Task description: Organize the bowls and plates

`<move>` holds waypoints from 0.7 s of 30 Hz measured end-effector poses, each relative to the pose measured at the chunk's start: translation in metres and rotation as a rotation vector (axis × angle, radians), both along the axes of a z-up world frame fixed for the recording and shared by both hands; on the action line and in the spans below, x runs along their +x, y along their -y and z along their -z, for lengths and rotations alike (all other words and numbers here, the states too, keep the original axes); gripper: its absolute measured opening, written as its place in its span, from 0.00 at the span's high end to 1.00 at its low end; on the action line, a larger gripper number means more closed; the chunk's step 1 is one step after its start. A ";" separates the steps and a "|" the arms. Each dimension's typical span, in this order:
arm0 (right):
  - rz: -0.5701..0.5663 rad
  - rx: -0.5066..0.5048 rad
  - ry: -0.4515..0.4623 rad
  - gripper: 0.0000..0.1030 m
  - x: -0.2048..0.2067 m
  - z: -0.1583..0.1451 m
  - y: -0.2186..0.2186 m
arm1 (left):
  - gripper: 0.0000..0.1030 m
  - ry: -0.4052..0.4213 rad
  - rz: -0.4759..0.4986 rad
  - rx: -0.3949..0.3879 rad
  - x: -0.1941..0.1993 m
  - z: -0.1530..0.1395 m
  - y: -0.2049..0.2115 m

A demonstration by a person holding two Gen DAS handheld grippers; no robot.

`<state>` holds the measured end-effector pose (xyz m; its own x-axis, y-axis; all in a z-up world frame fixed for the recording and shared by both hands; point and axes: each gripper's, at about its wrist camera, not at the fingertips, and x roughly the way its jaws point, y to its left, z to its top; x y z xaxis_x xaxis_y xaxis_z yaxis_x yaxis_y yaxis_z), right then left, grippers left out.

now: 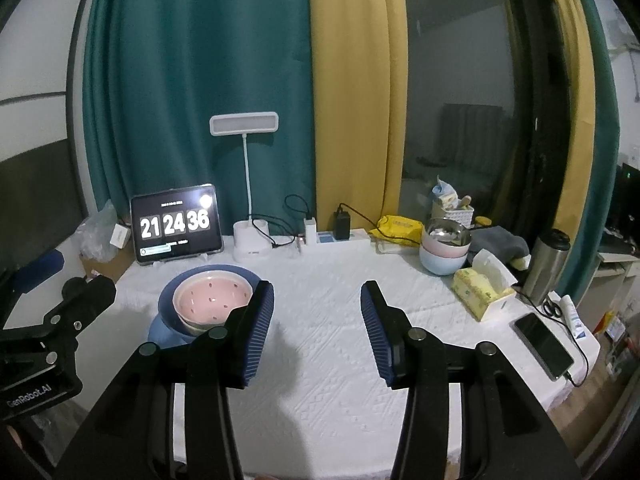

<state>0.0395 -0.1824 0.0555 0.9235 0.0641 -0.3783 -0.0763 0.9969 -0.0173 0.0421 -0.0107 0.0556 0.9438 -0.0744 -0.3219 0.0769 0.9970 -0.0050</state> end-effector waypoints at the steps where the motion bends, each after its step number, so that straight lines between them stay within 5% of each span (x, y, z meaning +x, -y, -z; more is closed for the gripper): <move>1: -0.001 0.001 0.004 0.52 -0.001 -0.001 0.000 | 0.11 0.004 -0.002 -0.002 -0.001 -0.001 0.000; 21: -0.005 0.010 0.023 0.48 -0.009 -0.009 0.001 | 0.11 0.001 -0.034 -0.020 -0.002 -0.006 -0.003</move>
<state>0.0309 -0.1839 0.0641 0.9318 0.0724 -0.3558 -0.0808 0.9967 -0.0087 0.0397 -0.0073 0.0616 0.9461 -0.0489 -0.3202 0.0433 0.9988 -0.0245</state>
